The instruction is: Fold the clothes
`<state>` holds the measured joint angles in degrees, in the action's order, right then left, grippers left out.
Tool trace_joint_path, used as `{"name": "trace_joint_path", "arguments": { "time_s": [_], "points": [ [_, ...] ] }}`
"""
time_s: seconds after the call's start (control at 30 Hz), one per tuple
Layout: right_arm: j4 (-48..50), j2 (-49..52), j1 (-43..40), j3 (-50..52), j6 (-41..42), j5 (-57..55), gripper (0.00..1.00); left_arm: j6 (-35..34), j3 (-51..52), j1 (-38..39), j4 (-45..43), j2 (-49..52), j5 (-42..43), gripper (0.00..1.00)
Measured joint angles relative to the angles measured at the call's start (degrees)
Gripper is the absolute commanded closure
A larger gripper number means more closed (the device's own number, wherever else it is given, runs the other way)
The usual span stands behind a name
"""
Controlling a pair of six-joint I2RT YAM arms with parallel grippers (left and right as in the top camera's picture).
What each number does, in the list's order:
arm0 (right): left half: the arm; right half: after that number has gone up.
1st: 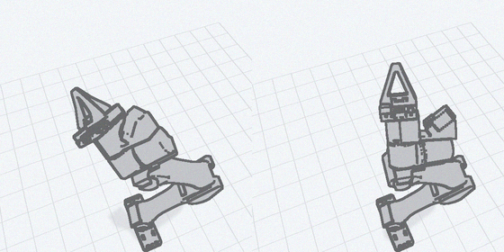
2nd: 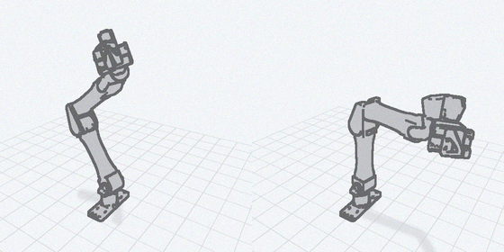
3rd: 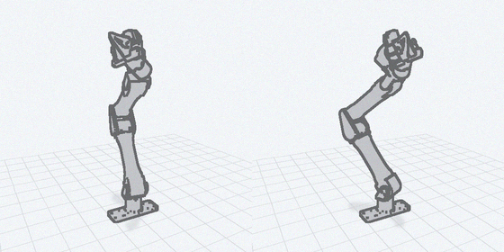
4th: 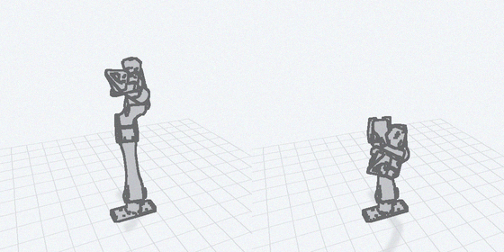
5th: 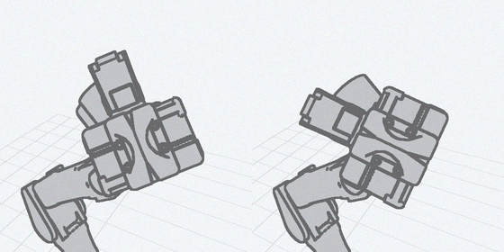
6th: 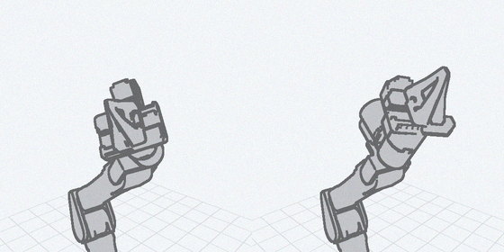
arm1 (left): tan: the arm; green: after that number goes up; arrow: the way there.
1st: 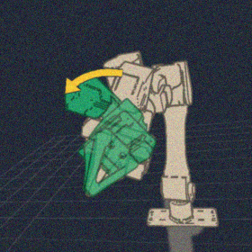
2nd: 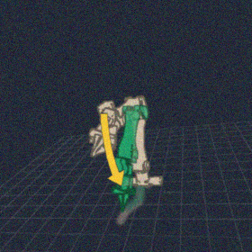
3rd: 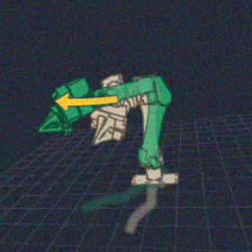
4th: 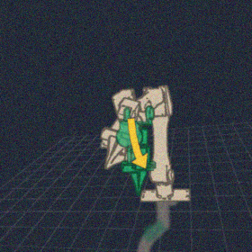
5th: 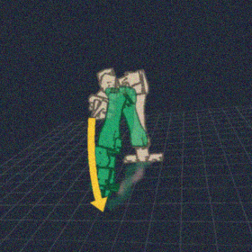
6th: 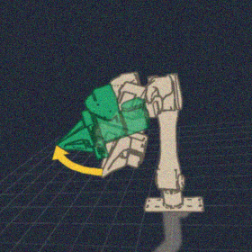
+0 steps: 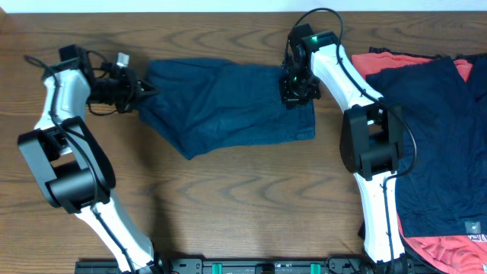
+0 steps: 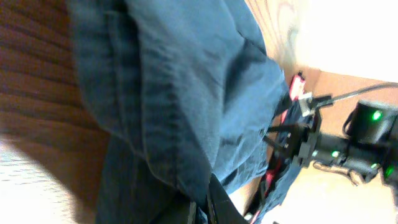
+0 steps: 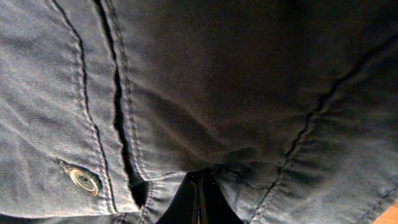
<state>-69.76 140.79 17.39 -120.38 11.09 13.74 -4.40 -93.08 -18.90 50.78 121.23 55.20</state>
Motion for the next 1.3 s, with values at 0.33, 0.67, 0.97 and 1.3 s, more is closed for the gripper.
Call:
{"name": "trace_joint_path", "arguments": {
  "time_s": [0.33,0.67,0.97,1.3],
  "points": [
    [-0.11,0.00,0.02,0.00,0.00,0.26,0.99,-0.33,0.00,15.72,0.55,-10.78,-6.01,0.94],
    [-1.09,0.00,0.02,0.00,-0.02,0.50,0.99,-5.79,0.00,30.27,-1.01,-16.22,-14.32,0.94],
    [-2.29,0.02,0.76,0.00,-0.07,0.74,0.99,-10.88,0.02,41.42,-9.86,-15.80,-26.36,0.94],
    [-2.34,0.00,0.92,0.00,-0.07,0.85,0.99,-13.90,0.02,45.22,-14.05,-7.76,-31.04,0.94]
  ]
}}
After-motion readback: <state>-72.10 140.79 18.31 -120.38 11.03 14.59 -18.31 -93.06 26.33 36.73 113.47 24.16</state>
